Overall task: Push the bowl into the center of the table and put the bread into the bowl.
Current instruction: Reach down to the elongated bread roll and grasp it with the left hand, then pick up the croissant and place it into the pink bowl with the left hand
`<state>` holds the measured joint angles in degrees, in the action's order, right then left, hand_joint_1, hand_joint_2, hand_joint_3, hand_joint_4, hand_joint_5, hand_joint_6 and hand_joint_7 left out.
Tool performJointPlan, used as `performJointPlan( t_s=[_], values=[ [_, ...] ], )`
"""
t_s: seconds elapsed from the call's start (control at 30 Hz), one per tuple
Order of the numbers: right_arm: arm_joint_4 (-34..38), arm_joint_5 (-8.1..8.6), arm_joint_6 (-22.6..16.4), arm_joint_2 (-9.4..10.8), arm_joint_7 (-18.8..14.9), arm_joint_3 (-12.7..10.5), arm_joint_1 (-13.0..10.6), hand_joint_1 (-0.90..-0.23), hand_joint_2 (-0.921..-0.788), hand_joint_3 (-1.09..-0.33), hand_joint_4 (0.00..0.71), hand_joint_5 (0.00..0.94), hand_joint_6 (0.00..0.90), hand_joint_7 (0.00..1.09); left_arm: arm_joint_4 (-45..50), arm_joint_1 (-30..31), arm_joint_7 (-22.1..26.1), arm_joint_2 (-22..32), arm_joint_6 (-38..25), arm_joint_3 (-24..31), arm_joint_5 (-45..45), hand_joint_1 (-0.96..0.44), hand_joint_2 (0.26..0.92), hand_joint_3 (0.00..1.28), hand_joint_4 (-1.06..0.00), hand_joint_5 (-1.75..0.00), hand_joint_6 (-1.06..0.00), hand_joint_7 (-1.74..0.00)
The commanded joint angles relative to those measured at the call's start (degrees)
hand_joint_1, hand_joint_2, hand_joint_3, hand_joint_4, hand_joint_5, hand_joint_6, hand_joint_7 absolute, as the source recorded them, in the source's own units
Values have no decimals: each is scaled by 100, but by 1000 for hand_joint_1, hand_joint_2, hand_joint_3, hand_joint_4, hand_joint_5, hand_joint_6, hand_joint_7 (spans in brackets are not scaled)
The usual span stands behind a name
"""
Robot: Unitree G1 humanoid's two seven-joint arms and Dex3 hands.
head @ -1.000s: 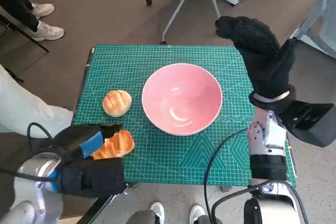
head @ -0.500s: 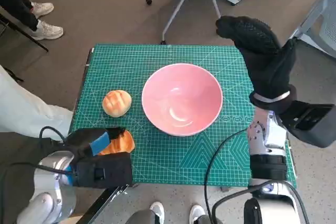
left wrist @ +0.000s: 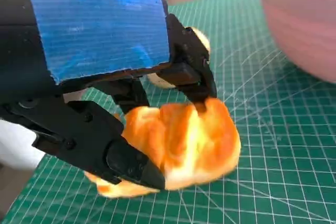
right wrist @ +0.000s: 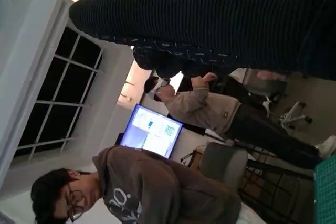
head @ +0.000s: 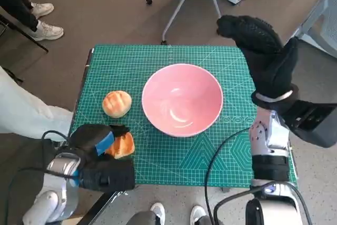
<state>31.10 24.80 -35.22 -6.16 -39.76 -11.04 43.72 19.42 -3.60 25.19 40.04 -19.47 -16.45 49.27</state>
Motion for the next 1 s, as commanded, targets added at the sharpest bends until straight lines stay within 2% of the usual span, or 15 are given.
performJointPlan(
  t_s=[0.03, 0.3, 0.53, 0.83, 1.0],
  values=[
    [12, 57, 62, -3, -94, 9, -70, -698, -921, -736, 160, 2, -1, 498, -95, 141, -40, 78, 217, 119, 14, 4, 905, 48, -786, -1050, -639, -1159],
    [21, 81, 85, -3, -132, 1, -58, -697, -921, -737, 159, 2, -1, 498, -3, 177, 53, 93, 385, 268, 7, 3, 911, 47, -774, -1049, -626, -1194],
    [18, 98, 98, -5, -167, -6, -71, -694, -921, -737, 158, 1, -1, 498, 643, 293, 145, 167, 687, 676, -215, 3, 911, 23, -803, -1036, -651, -1152],
    [-19, 85, 90, -1, -173, 8, -110, -690, -921, -737, 153, 0, -1, 496, 1153, 248, -35, 269, 1422, 1275, -577, 2, 893, 2, -857, -1031, -731, -1005],
    [-17, 126, 94, -22, -210, -11, -128, -685, -921, -741, 150, 0, -1, 494, 1269, -39, -214, 360, 1967, 1644, -860, 1, 874, 0, -897, -1008, -789, -914]
  ],
)
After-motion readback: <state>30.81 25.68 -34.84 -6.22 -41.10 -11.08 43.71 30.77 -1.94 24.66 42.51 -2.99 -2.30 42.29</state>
